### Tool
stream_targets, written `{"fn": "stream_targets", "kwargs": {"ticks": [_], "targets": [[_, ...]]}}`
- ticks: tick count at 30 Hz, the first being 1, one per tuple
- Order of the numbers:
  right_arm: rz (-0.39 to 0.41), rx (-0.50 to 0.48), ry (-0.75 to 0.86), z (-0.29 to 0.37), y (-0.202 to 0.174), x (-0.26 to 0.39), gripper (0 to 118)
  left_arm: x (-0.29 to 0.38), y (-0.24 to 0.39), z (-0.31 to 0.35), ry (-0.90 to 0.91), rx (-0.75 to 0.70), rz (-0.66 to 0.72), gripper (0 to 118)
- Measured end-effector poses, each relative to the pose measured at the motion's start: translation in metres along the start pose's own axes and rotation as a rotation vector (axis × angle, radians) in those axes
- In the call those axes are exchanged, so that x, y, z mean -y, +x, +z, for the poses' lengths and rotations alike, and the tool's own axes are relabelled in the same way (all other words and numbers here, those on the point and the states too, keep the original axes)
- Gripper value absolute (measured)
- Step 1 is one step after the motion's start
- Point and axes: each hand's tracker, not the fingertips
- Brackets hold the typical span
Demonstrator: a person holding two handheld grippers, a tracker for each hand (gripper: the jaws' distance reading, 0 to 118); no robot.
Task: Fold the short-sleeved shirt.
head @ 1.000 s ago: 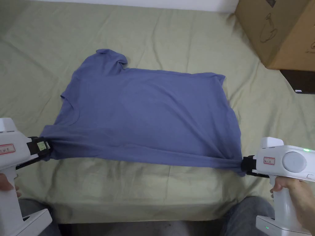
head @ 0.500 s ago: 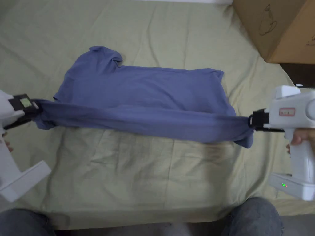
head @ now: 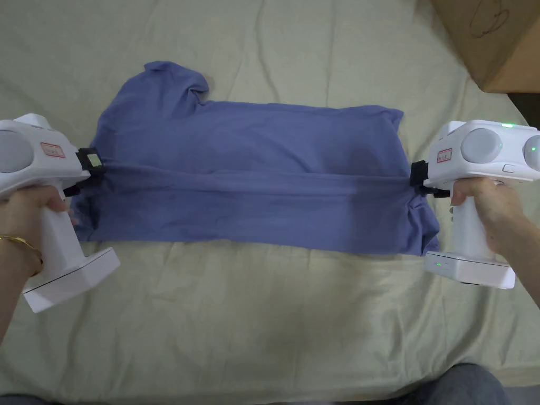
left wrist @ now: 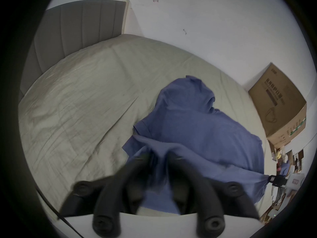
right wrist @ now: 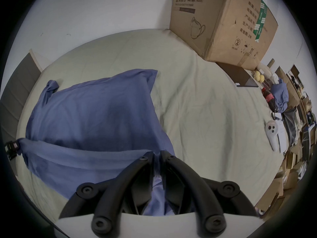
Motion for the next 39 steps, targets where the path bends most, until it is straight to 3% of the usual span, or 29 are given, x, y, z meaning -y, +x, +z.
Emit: {"fn": "stream_targets", "kwargs": {"ticks": [1,2,3,4,9,15,20,22,24,25,26,28,29,31,39], "targets": [[-0.012,0.002,0.006,-0.002,0.001,0.001,29,0.001,0.000,0.000,0.003,0.001,-0.012,64],[-0.021,0.005,0.007,-0.001,0.003,0.001,67,0.003,-0.001,0.005,0.021,0.017,-0.023,96],[-0.028,0.018,0.009,0.002,0.005,0.001,94,0.003,-0.002,0.009,0.039,0.033,-0.032,113],[-0.027,0.011,0.009,0.005,0.008,0.002,108,0.003,-0.002,0.014,0.062,0.031,-0.040,118],[0.032,0.014,0.192,0.066,0.016,0.016,110,0.014,-0.004,0.066,0.234,0.044,-0.112,118],[0.076,-0.056,0.570,0.165,0.010,0.080,110,0.065,-0.006,0.146,0.479,-0.018,-0.284,118],[0.109,-0.076,0.707,0.211,-0.002,0.143,110,0.118,-0.017,0.184,0.571,-0.037,-0.377,118],[0.099,-0.088,0.711,0.219,-0.004,0.164,109,0.133,-0.020,0.191,0.578,-0.038,-0.388,113],[0.083,-0.125,0.717,0.224,-0.003,0.178,99,0.146,-0.023,0.198,0.570,-0.022,-0.384,88],[0.070,-0.136,0.722,0.227,-0.003,0.186,88,0.152,-0.025,0.201,0.557,-0.007,-0.374,73],[0.057,-0.144,0.729,0.229,-0.004,0.192,62,0.155,-0.024,0.204,0.554,0.003,-0.368,47],[0.061,-0.161,0.726,0.230,-0.005,0.197,7,0.164,-0.024,0.206,0.553,0.012,-0.371,5],[0.058,-0.171,0.724,0.229,-0.005,0.200,0,0.169,-0.024,0.207,0.554,0.018,-0.367,0],[0.072,-0.222,0.699,0.229,-0.003,0.204,0,0.173,-0.027,0.207,0.550,0.053,-0.354,0],[0.071,-0.223,0.695,0.217,-0.002,0.198,0,0.162,-0.024,0.206,0.525,0.080,-0.345,0]]}}
